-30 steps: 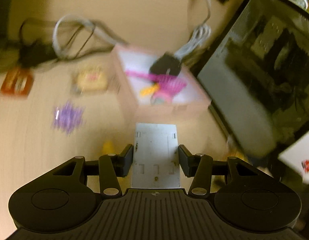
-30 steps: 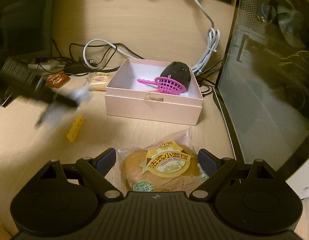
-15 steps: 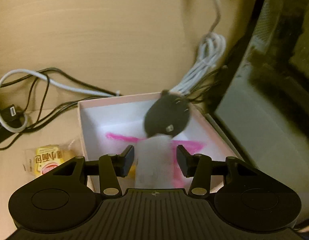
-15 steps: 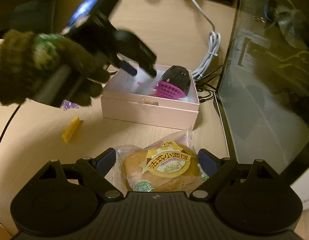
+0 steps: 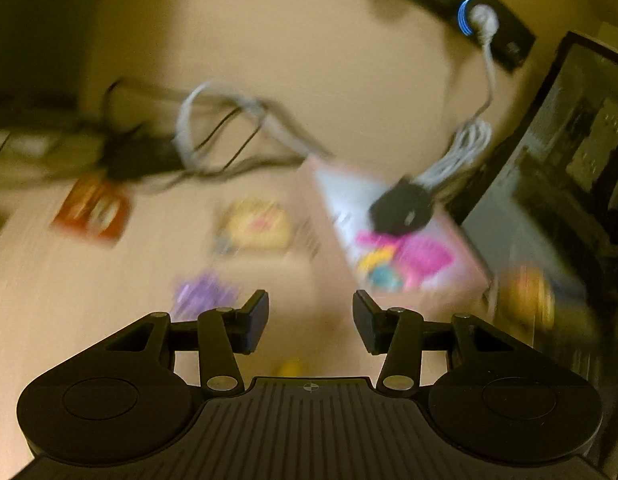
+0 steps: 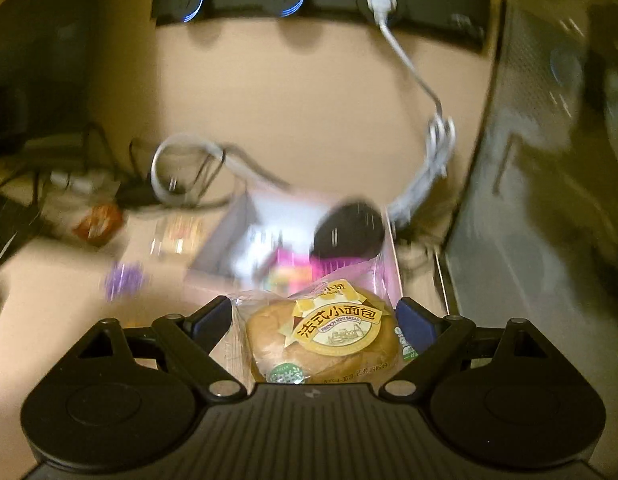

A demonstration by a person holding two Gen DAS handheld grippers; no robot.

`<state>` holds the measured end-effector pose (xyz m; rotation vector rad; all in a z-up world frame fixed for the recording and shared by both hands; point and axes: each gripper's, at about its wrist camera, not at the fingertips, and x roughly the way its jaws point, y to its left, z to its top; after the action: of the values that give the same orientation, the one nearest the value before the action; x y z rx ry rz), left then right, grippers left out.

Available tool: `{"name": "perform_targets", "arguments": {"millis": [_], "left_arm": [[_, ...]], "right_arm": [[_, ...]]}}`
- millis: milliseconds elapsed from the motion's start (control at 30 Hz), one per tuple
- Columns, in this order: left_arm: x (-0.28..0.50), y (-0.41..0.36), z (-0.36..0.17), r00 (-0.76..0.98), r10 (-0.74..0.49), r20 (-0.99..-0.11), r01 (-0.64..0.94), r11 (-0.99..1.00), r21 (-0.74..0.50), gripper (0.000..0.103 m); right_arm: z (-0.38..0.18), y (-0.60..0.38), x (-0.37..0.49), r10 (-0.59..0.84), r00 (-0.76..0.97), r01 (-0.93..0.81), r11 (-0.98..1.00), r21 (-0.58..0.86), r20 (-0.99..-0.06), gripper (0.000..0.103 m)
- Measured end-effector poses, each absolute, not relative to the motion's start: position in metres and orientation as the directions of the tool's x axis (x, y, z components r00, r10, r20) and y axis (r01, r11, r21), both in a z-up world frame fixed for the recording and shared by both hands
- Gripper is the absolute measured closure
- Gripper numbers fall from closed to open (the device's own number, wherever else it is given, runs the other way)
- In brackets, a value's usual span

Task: Organize objects
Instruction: 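Carry the white block and round bread bun into the pink box and release both, then grasp the yellow toy brick on the desk with the left gripper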

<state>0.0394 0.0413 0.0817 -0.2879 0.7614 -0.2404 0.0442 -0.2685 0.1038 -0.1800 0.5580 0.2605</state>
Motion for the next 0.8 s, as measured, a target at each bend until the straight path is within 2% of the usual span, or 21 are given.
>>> {"name": "perform_targets", "arguments": {"millis": [100,167,200,300,400,533,700,800], "left_arm": [[0.016,0.055,0.066,0.663,-0.308,-0.682,0.071,0.933,-0.353,0.052],[0.006,0.059,0.056,0.636,-0.3,-0.711,0.051,0.936,-0.349,0.052],[0.001,0.061,0.051,0.622,-0.297,-0.725,0.047,0.938,-0.344,0.052],[-0.007,0.063,0.045,0.593,-0.292,-0.751,0.058,0.945,-0.322,0.052],[-0.006,0.061,0.045,0.585,-0.306,-0.751,0.077,0.943,-0.324,0.052],[0.007,0.049,0.045,0.586,-0.329,-0.741,0.106,0.937,-0.332,0.052],[0.026,0.022,0.037,0.592,-0.252,-0.766,0.103,0.966,-0.238,0.052],[0.033,0.01,0.033,0.581,-0.265,-0.769,0.115,0.963,-0.244,0.052]], "right_arm": [[0.117,-0.254,0.084,0.191,0.834,-0.263,0.962,-0.069,-0.517,0.013],[0.12,-0.247,0.113,0.18,0.846,-0.228,0.973,-0.036,-0.502,0.006],[0.119,-0.243,0.125,0.174,0.846,-0.214,0.977,-0.021,-0.505,0.001],[0.106,-0.234,0.148,0.139,0.818,-0.177,0.984,-0.013,-0.558,0.001],[0.096,-0.234,0.131,0.167,0.798,-0.192,0.981,0.019,-0.579,0.001],[0.081,-0.236,0.087,0.149,0.791,-0.217,0.975,-0.044,-0.593,0.0],[0.073,-0.249,0.048,0.117,0.782,-0.213,0.973,-0.086,-0.612,0.0],[0.072,-0.262,0.035,0.095,0.779,-0.196,0.976,-0.096,-0.619,0.0]]}}
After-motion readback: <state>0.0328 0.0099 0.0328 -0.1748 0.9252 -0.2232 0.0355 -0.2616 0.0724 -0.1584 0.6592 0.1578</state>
